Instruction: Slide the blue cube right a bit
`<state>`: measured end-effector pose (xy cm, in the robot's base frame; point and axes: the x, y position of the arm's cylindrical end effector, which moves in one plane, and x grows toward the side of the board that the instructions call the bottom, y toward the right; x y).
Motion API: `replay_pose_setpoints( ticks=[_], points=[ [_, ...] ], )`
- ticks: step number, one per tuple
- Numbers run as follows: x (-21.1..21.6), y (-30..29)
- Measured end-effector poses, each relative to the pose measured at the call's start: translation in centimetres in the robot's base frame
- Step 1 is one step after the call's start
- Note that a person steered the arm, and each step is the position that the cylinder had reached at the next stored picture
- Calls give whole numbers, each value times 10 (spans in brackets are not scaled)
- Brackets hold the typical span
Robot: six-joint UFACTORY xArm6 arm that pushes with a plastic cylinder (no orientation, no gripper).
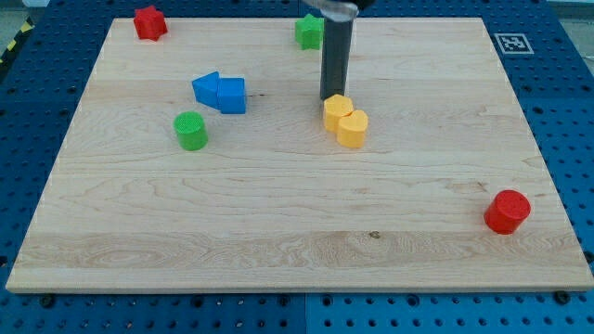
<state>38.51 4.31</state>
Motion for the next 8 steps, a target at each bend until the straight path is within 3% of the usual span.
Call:
replay_pose_setpoints(
  ticks=[2, 7, 8],
  points=[
    [34, 0],
    [22, -157],
    [19, -157]
  ],
)
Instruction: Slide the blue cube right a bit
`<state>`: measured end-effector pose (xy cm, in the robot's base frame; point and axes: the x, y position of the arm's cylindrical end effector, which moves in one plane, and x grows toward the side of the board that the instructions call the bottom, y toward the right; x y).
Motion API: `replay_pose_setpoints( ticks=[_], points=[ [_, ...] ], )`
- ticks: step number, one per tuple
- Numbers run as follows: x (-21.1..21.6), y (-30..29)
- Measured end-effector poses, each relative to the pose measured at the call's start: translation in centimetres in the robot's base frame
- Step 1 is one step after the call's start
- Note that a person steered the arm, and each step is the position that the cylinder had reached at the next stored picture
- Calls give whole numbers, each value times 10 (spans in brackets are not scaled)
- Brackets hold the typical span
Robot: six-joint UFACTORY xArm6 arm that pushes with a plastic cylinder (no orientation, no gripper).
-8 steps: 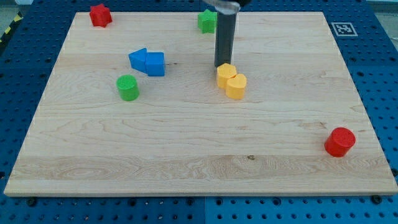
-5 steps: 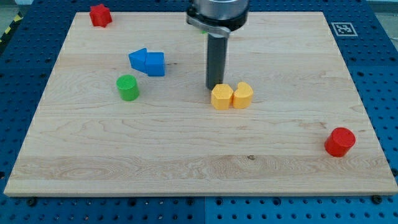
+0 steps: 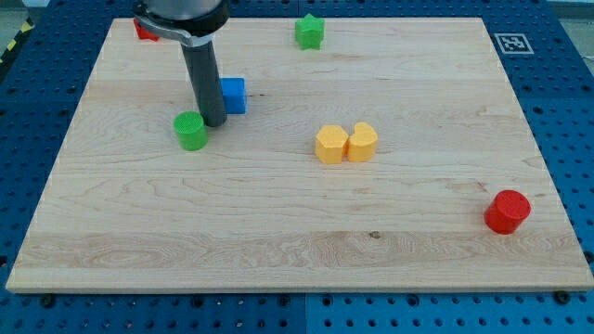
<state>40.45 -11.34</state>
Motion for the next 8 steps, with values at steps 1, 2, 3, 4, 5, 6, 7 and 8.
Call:
replay_pose_setpoints(
  ticks=[1, 2, 3, 4, 5, 6, 7, 8],
  points=[
    [-21, 0],
    [-29, 10],
    [-29, 20],
    [-37, 20],
    [-60, 20],
    [-65, 20],
    [-80, 20],
    [-83, 35]
  ],
)
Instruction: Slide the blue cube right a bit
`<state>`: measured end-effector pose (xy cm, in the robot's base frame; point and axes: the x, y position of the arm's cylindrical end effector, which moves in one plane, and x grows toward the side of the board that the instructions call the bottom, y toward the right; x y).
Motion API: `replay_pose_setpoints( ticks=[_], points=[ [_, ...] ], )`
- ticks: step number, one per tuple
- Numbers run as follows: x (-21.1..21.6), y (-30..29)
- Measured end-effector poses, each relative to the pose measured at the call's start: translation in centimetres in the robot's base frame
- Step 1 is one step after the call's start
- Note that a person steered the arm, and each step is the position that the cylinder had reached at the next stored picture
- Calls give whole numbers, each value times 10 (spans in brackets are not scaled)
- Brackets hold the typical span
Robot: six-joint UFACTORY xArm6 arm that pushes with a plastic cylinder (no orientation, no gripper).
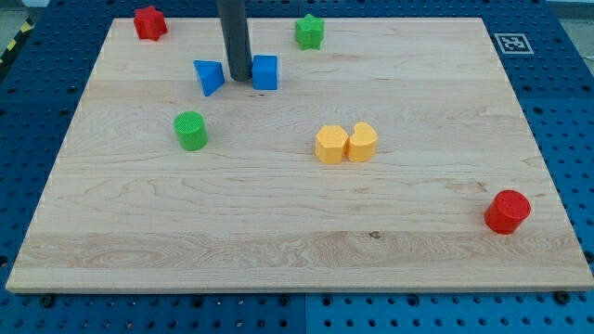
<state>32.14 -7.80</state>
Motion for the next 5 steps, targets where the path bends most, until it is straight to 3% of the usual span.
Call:
replay_pose_setpoints(
  ticks=[3, 5],
  points=[
    [-9, -4],
    [6, 41]
  ],
)
